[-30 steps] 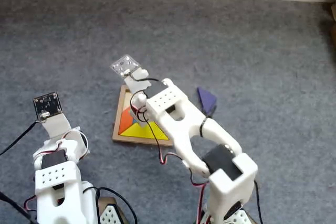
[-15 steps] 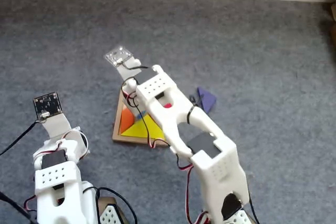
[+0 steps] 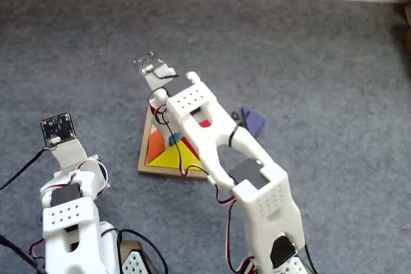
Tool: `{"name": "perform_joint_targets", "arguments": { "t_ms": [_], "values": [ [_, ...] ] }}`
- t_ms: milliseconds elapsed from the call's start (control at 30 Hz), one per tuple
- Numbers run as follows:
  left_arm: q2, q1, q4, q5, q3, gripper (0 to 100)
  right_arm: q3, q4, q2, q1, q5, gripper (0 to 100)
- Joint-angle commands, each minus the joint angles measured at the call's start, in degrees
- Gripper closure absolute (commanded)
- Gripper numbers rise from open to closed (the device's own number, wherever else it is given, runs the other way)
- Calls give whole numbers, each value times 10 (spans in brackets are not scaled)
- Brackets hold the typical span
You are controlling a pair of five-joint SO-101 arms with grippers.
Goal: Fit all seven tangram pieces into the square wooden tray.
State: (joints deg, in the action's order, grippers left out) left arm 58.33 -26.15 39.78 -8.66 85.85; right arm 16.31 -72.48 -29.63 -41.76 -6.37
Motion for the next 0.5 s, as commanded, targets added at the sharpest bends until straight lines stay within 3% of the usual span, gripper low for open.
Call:
{"name": "perform_joint_targets", "arguments": {
  "t_ms": [0,467],
  "values": [
    [8,13,-9,6,-17,993,32,-12,45,-23,7,886],
    [8,13,-9,6,-17,993,59,-74,104,-9,8,889]
  ]
}}
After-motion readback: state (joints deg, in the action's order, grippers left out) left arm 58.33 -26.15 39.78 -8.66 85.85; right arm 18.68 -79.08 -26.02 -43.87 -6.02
